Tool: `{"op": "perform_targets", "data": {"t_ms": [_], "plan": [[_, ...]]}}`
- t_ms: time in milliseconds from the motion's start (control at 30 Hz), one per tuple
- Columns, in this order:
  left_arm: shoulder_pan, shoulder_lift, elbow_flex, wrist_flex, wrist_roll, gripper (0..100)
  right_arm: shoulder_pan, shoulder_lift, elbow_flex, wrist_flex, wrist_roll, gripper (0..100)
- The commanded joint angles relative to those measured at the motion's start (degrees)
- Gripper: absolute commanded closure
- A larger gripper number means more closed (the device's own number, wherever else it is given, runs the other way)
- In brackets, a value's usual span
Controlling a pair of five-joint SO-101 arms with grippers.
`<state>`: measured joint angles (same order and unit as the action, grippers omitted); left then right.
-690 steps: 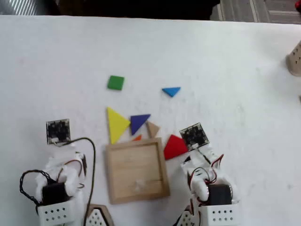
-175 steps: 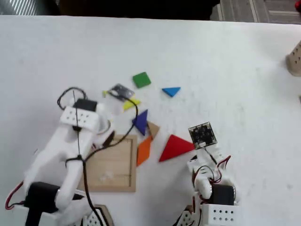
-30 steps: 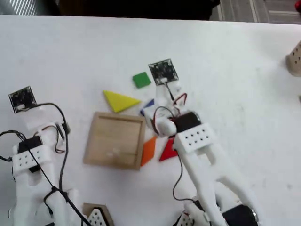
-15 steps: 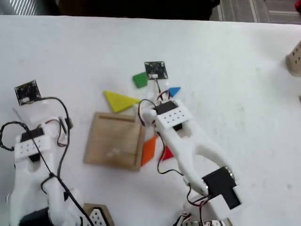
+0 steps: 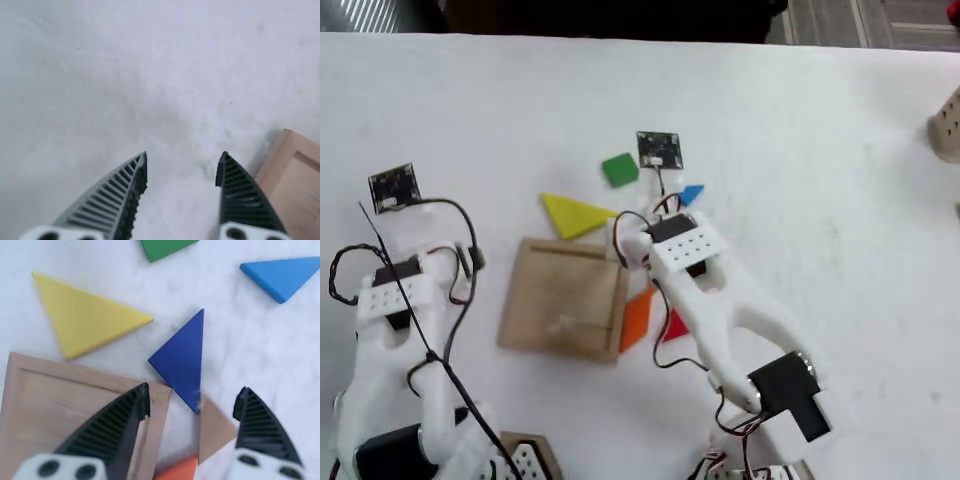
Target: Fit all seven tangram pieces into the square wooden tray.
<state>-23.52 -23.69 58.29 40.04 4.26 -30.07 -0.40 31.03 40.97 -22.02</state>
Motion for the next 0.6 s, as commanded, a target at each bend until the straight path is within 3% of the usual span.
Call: {"op": "perform_targets", "data": {"t_ms": [0, 200, 567], "plan": [[0.7, -0.3, -2.8, 0.2, 0.5, 77, -0.2, 2.1, -1.6, -2.5, -0.8, 72.3], [0.7, -0.3, -2.8, 0.2, 0.4, 77, -1.3, 9.6, -7.0, -2.7, -0.8, 72.4], [0.7, -0.3, -2.8, -0.1, 0.4, 77, -4.4, 10.6, -8.5, -5.4, -0.8, 72.4]]}}
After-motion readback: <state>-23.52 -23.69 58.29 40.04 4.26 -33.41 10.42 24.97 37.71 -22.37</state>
